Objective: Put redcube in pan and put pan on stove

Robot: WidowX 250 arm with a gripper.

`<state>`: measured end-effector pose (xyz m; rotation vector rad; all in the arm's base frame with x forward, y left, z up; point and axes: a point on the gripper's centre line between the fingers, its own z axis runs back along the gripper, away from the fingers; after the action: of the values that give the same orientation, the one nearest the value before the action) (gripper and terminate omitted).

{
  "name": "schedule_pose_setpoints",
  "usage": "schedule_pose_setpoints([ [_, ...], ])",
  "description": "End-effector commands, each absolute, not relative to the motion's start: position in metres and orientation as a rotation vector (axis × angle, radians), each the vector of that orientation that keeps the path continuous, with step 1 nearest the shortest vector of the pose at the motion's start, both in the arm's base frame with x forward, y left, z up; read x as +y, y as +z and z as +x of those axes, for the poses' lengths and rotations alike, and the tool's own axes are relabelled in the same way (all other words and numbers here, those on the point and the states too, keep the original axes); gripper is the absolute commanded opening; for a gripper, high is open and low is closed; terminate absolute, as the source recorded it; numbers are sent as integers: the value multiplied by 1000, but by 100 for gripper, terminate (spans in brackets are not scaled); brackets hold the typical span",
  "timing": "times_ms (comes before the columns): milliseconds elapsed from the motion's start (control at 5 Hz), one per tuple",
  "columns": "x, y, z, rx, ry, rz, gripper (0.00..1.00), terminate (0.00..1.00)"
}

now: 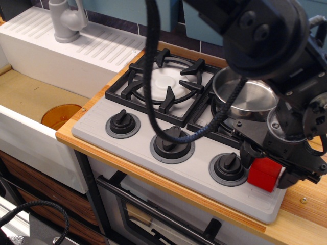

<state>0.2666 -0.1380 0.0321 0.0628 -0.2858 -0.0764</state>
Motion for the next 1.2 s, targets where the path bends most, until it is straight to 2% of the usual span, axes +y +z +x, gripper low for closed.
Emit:
schedule_pose_setpoints([
  [0, -140, 51, 270, -275, -74, 59, 0, 0],
  [400, -133, 97, 278, -203, -90, 106, 0, 0],
  [600, -126, 120, 298, -176, -114, 124, 0, 0],
  [1000, -109, 134, 348, -167, -172, 123, 0, 0],
])
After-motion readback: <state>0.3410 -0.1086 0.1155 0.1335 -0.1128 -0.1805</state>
